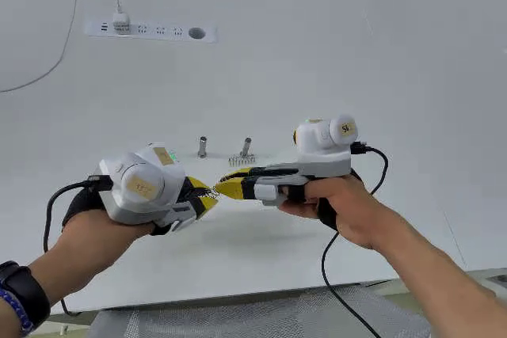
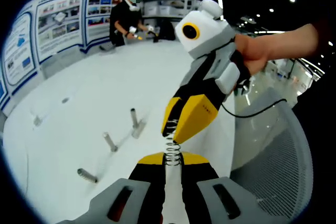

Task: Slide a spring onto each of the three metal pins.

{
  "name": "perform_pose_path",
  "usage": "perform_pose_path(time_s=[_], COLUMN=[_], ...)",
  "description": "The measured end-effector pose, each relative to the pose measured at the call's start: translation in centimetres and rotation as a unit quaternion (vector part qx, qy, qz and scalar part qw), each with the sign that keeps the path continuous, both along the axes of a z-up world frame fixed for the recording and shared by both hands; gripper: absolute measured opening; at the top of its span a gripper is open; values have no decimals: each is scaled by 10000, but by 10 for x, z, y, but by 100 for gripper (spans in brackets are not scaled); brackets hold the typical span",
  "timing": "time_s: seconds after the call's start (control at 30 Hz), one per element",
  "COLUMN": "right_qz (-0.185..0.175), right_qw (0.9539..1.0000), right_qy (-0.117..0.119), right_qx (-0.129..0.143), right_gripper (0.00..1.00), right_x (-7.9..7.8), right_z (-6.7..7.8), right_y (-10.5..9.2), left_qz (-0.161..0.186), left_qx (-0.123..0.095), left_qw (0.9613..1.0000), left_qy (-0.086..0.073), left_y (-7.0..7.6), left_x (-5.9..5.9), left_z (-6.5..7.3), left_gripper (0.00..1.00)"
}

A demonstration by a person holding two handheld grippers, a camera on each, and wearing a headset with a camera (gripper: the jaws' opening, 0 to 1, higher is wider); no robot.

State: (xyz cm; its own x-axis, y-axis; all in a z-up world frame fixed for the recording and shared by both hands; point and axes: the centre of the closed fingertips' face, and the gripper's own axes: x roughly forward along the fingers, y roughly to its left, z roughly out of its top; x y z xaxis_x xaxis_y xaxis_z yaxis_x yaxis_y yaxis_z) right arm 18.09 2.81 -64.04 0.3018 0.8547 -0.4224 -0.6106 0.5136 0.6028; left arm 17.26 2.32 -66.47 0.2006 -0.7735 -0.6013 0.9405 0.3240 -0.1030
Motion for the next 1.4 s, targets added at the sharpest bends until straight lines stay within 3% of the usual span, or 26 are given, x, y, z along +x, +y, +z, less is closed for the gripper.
perform_pose_path(time_s=[0.2,0.5,0.87,1.23,1.4], right_qz=[399,943,1615,2338,2467], right_qw=[9981,9917,9798,9607,9571], right_qy=[-177,-329,-469,-616,-593], right_qx=[-436,-812,-1084,-1364,-1397], right_gripper=[13,13,12,13,13], right_x=[-4,-10,-16,-26,-30], right_z=[-5,0,2,1,-2], right_y=[0,-3,0,5,6], left_qz=[-89,-175,-377,-706,-764], left_qx=[-123,-273,-363,-313,-299], left_qw=[9999,9995,9985,9968,9964], left_qy=[-25,-62,-144,-230,-206], left_y=[-8,-12,-10,-10,-9], left_x=[-2,-3,-8,-18,-22], left_z=[4,11,16,17,15], left_gripper=[9,9,9,9,9])
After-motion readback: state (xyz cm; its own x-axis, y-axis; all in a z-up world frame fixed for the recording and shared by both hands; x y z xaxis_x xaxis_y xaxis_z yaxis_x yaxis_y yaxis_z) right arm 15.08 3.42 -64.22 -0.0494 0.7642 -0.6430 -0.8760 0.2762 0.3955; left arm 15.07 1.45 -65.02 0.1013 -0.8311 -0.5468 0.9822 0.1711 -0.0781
